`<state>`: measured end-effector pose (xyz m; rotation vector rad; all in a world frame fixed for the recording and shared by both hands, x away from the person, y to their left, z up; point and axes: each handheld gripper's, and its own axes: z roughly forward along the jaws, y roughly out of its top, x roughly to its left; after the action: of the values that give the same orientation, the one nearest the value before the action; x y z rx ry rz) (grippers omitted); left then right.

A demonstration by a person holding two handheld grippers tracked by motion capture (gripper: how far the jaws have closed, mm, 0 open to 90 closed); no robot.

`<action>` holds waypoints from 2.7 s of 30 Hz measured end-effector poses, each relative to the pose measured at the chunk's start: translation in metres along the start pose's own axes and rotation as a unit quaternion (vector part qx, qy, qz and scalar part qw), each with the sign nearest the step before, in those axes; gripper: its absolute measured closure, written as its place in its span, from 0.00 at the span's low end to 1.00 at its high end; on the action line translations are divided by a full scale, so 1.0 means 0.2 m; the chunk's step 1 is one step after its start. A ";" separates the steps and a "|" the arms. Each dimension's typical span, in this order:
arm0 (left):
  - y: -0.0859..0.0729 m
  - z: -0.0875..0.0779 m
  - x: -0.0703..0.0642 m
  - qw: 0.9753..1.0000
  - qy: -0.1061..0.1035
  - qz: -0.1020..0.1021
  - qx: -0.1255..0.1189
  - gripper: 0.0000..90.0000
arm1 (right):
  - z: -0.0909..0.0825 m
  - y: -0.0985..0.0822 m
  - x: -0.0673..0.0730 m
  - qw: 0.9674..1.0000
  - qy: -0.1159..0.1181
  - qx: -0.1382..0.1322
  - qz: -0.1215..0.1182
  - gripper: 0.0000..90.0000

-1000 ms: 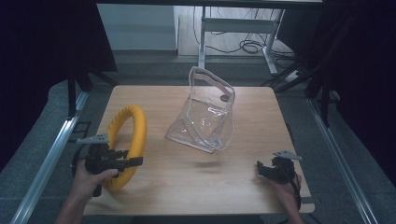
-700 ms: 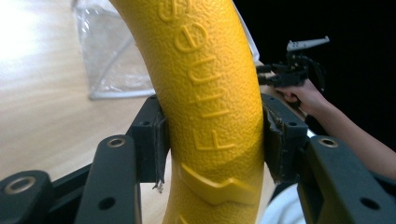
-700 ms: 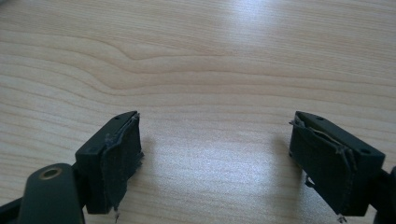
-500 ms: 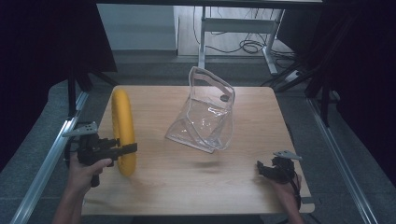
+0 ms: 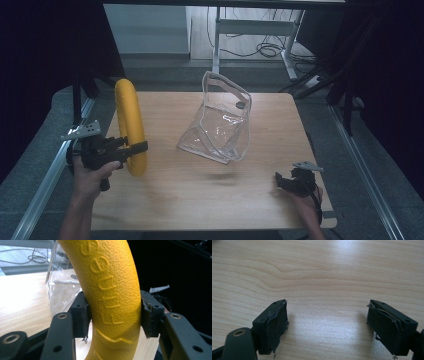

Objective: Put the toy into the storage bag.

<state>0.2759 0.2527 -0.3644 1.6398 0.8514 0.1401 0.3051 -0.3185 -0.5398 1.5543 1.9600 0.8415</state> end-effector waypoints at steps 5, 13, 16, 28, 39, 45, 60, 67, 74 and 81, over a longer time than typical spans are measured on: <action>0.01 0.03 -0.01 1.000 0.006 0.006 -0.008 0.54 | 0.00 0.00 0.00 1.000 0.000 0.000 0.000 0.19; 0.05 0.06 -0.02 1.000 0.000 0.011 -0.016 0.54 | 0.00 0.00 0.00 1.000 -0.001 0.000 0.001 0.19; 0.07 0.08 -0.03 1.000 -0.007 0.012 -0.018 0.54 | 0.00 0.00 0.00 1.000 -0.001 0.001 -0.001 0.19; 0.17 0.12 -0.07 0.999 -0.020 0.020 -0.024 0.54 | 0.00 0.00 0.00 1.000 -0.002 0.002 0.003 0.19; 0.24 0.15 -0.12 0.998 -0.031 0.033 -0.039 0.54 | 0.00 0.00 0.00 1.000 -0.003 0.001 0.007 0.19; 0.28 0.19 -0.15 0.998 -0.035 0.039 -0.044 0.54 | 0.00 0.00 0.00 1.000 -0.004 0.001 0.006 0.19; 0.39 0.30 -0.25 0.995 -0.044 0.062 -0.061 0.54 | 0.00 0.01 0.00 1.000 -0.003 0.001 0.006 0.19; 0.42 0.35 -0.28 0.995 -0.051 0.066 -0.060 0.54 | 0.00 0.01 0.00 1.000 -0.004 0.001 0.006 0.19; 0.46 0.38 -0.32 0.994 -0.057 0.077 -0.058 0.54 | 0.00 0.01 0.00 1.000 -0.003 0.001 0.006 0.19; 0.50 0.42 -0.35 0.993 -0.061 0.086 -0.058 0.54 | 0.00 0.01 0.00 1.000 -0.004 0.002 0.005 0.19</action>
<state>0.3131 0.1428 -0.2730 1.5938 0.5981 0.2027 0.3067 -0.3191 -0.5395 1.5691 1.9508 0.8363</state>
